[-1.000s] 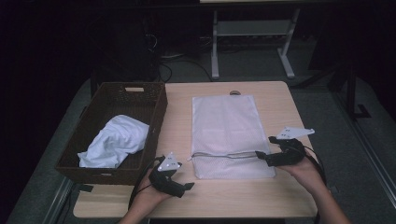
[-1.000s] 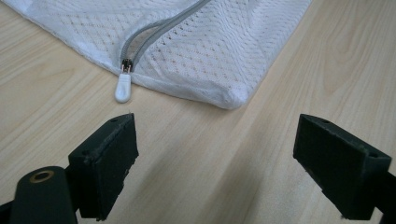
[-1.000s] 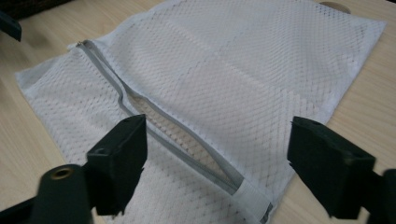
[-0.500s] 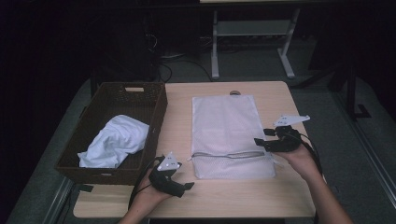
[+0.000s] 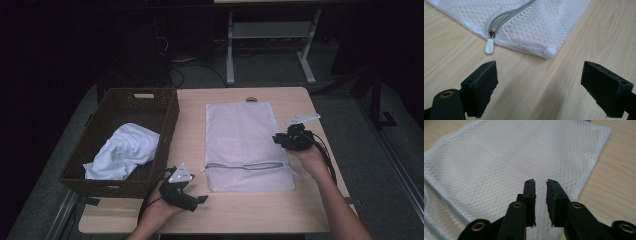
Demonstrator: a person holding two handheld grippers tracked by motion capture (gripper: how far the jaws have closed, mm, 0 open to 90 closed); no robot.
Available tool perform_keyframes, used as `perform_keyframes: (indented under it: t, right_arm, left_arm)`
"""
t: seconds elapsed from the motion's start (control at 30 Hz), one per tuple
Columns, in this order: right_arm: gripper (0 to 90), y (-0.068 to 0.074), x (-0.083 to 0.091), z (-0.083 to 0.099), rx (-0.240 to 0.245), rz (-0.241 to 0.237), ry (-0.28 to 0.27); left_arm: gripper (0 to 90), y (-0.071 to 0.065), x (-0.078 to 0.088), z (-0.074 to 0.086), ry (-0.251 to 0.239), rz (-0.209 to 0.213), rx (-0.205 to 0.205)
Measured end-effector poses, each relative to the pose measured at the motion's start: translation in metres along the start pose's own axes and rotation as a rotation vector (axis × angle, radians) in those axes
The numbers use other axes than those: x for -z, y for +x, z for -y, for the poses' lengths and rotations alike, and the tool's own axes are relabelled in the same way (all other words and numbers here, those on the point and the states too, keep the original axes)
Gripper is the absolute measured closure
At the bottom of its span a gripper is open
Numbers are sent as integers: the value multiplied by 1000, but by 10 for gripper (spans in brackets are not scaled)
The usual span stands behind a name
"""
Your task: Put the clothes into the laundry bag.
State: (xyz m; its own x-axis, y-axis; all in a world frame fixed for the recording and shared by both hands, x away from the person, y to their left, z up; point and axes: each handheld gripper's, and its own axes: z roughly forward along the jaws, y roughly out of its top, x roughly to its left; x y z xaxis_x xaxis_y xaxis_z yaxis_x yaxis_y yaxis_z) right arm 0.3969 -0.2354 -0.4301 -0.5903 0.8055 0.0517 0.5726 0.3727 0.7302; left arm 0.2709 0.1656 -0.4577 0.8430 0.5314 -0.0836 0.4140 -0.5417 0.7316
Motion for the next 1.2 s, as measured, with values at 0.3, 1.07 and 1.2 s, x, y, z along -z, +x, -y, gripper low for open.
perform_keyframes:
  t: [0.3,1.07,1.2]
  right_arm:
    - [894,-17,-24,7,-56,47,34]
    - [893,-30,-24,26,-36,94,118]
    - [893,-33,-20,28,-35,108,127]
  left_arm:
    - [135,0,0,0,0,-1,0]
    - [138,0,-2,1,10,-6,0]
    - [138,0,-2,1,10,-6,1]
